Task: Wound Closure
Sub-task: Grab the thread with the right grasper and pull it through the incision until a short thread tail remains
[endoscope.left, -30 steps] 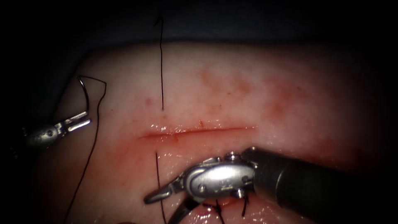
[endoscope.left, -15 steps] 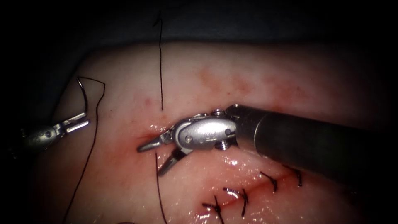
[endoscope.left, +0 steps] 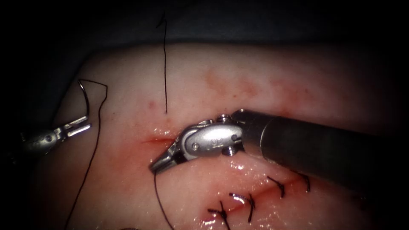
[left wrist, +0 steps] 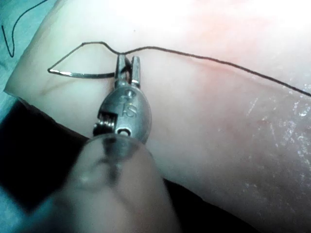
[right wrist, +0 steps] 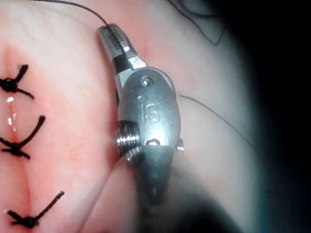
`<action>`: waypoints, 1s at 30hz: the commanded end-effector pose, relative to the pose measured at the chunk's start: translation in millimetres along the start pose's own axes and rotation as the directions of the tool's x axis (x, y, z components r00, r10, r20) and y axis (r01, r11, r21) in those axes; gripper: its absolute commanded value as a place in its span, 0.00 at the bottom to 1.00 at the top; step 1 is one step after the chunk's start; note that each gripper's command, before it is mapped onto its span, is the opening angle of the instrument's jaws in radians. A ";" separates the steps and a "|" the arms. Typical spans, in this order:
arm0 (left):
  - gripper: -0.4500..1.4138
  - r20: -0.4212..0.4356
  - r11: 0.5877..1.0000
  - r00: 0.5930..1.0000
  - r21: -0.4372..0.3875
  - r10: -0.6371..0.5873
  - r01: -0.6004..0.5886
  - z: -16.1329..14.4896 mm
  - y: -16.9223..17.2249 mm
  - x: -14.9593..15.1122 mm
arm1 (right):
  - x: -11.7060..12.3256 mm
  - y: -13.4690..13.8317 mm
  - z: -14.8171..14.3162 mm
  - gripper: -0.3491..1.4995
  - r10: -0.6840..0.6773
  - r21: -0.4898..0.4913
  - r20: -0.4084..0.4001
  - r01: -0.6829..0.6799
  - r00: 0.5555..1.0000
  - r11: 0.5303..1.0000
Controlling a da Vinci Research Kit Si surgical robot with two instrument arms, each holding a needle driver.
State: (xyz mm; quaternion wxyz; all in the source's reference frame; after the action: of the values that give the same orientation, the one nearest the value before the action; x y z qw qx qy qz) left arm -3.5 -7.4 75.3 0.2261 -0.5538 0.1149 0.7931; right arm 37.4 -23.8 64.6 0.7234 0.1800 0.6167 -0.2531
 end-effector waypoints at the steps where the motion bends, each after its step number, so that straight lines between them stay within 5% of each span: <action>1: 0.00 -0.003 1.000 1.000 0.000 0.001 -0.001 0.8 -0.2 -0.2 | 0.5 0.1 0.7 0.00 0.001 0.010 -0.003 -0.001 1.000 1.000; 6: 0.00 -0.003 1.000 1.000 0.001 0.001 -0.001 1.1 -0.2 -0.2 | 3.0 -2.9 1.8 0.00 -0.006 0.041 -0.014 0.007 1.000 0.999; 17: 0.00 -0.002 1.000 1.000 0.003 0.000 0.000 1.4 -0.1 -0.2 | 12.6 -11.2 6.3 0.00 -0.059 0.131 -0.074 0.068 0.996 0.989; 27: 0.00 0.000 1.000 1.000 0.001 -0.001 0.001 1.7 -0.1 -0.1 | 14.4 -14.6 8.2 0.00 -0.030 0.160 -0.138 0.052 0.990 0.986; 28: 0.00 0.000 1.000 1.000 0.001 -0.001 0.001 1.7 -0.1 -0.1 | 14.1 -14.3 8.0 0.04 -0.025 0.127 -0.142 0.043 0.990 0.991; 30: 0.00 0.001 1.000 1.000 0.001 -0.001 0.001 1.7 -0.1 -0.1 | 13.4 -13.3 7.2 0.63 -0.001 0.048 -0.141 0.007 0.990 0.999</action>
State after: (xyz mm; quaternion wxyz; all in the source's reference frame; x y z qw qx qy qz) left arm -4.3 -7.1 75.5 0.2277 -0.5526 0.1144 0.7935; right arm 35.9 -41.2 52.9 0.6727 0.2103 0.6624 -0.2539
